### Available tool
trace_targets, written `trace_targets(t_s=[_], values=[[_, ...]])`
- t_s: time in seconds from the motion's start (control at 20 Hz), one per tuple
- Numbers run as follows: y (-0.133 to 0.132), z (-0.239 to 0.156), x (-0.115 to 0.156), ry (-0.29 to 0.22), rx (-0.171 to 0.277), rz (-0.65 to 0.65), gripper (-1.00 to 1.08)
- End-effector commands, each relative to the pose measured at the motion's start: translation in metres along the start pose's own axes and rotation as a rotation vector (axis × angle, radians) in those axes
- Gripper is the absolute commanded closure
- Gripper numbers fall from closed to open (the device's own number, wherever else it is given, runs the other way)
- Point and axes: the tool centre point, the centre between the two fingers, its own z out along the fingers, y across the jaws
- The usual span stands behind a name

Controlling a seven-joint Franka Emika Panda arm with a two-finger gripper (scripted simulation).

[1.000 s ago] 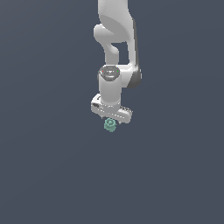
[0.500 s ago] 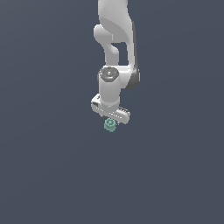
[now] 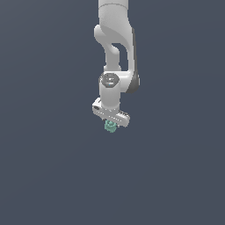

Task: Pick up the object and move it to a goal position.

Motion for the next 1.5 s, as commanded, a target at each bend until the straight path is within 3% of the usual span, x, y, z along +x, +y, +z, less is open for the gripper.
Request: trace_targets(t_s=[0.0,0.35,0.4,1.05,1.45], values=[[0.001,0.012,-0.001,0.0,0.0,0.001,-0.92],[0.0,0.026,0.0,0.0,0.0,0.003,-0.92],[0.0,0.026,0.0,0.0,0.0,0.003,1.08],[-0.001,0.023,0.0,0.0,0.0,0.002,1.08],[-0.006,-0.007,0.008,0.0,0.0,0.002,1.08]])
